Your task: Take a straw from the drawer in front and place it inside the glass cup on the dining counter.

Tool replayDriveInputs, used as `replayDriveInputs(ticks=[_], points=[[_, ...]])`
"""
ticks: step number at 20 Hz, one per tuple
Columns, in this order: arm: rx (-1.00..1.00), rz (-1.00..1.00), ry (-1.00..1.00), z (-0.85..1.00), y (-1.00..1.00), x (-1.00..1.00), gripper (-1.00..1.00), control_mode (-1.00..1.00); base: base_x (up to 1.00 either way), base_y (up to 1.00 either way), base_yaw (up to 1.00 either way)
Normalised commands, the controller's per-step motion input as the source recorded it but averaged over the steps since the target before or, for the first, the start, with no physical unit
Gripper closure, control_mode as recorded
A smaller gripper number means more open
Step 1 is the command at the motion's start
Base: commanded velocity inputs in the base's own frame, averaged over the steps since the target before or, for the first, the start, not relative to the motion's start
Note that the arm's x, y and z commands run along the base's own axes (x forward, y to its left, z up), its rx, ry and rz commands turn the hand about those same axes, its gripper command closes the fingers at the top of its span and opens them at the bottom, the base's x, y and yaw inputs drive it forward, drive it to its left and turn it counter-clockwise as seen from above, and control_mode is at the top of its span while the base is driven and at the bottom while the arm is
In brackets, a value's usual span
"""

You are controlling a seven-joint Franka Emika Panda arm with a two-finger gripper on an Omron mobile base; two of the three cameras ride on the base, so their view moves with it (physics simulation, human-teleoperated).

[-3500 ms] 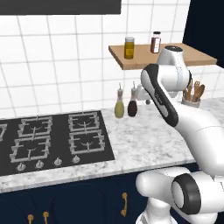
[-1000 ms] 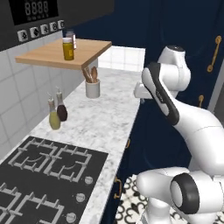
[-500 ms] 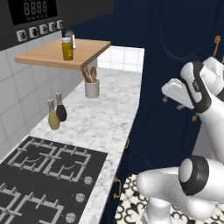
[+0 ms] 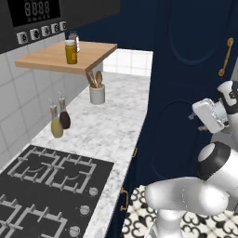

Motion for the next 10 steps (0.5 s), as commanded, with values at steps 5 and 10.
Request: replayDriveInputs(ticks=[5,10], points=[[0.09,0.0,-0.09,-0.8,0.06,0.0,-1.0,-1.0,0.0,0.0,0.0],[0.07,0.0,-0.11,-0.57,0.32,0.0,-1.0,-1.0,0.0,0.0,0.0]])
